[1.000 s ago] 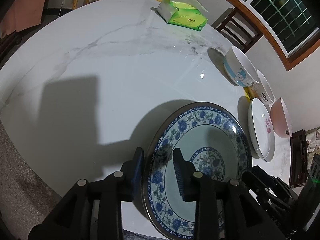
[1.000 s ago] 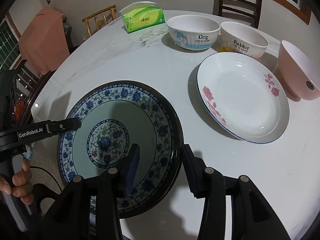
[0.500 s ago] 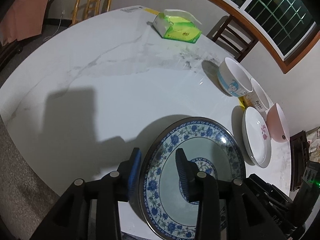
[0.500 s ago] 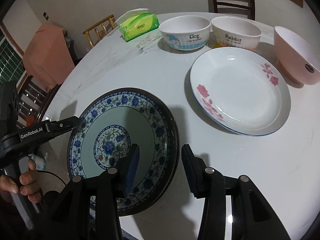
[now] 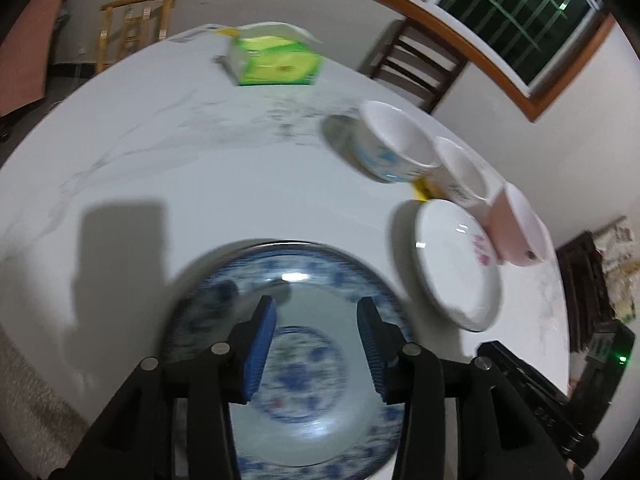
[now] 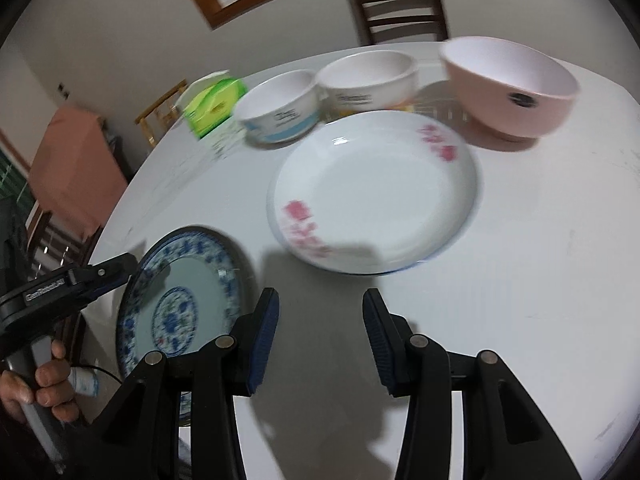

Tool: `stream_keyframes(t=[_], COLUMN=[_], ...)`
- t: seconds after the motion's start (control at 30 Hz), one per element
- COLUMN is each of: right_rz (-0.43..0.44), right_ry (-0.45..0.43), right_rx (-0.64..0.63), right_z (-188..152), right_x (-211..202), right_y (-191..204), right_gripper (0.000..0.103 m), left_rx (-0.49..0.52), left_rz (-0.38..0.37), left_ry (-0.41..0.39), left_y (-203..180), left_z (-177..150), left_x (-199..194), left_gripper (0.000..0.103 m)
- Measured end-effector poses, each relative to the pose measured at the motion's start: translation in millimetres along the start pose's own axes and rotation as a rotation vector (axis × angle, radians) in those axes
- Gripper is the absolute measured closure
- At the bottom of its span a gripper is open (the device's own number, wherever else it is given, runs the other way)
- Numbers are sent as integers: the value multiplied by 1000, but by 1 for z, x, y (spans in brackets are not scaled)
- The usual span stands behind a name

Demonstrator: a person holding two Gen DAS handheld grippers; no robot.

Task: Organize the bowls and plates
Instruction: 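Move the left gripper to the pink-flower white plate rim and close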

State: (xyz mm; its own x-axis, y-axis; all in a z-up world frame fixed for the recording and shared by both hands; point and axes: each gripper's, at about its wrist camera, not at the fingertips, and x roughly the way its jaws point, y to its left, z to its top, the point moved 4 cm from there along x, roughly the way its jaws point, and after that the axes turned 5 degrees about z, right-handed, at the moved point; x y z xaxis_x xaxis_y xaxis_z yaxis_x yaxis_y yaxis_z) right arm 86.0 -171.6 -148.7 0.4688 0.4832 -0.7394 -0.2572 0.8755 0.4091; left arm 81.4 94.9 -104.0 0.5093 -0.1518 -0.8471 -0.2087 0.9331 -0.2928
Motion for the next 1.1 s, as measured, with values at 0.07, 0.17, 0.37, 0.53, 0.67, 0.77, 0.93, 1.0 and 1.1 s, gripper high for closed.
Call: stream_keyframes(t=[0.07,0.17,0.37,0.53,0.67,0.77,0.93,1.0,1.1], right_rz=[-12,-31,-70,-79,-83,-84,-87,-85,-82], right_ry=[-16,-41,-68,-82,-74,-66,-56,-49,-39], right_rx=[18,39,71,82,88,88,95,100,99], right_z=[2,7,20,34,45,51,60,63,68], right_x=[-6,-14,-21,-19,-10,-2,11,17,24], right_y=[-12,-29,-57,-76,-86,-92,-102,-105,-108], right_gripper=[61,61,61,61,62,63,67,70,72], left_rx=[21,43,42,49,39,36,40,46,41], left_rz=[-14,-24,-58,-60,-70,-69,-67,-61,-62], left_ry=[2,15,52,74,99,116,139,146,168], left_y=[-16,-34,-60,-75,-82,-88,-95,-97,-98], left_z=[3,7,18,28,37,43,51,52,53], left_x=[5,14,37,57,73,85,103,109,118], left_gripper=[60,60,60,60,60,60,60,60,60])
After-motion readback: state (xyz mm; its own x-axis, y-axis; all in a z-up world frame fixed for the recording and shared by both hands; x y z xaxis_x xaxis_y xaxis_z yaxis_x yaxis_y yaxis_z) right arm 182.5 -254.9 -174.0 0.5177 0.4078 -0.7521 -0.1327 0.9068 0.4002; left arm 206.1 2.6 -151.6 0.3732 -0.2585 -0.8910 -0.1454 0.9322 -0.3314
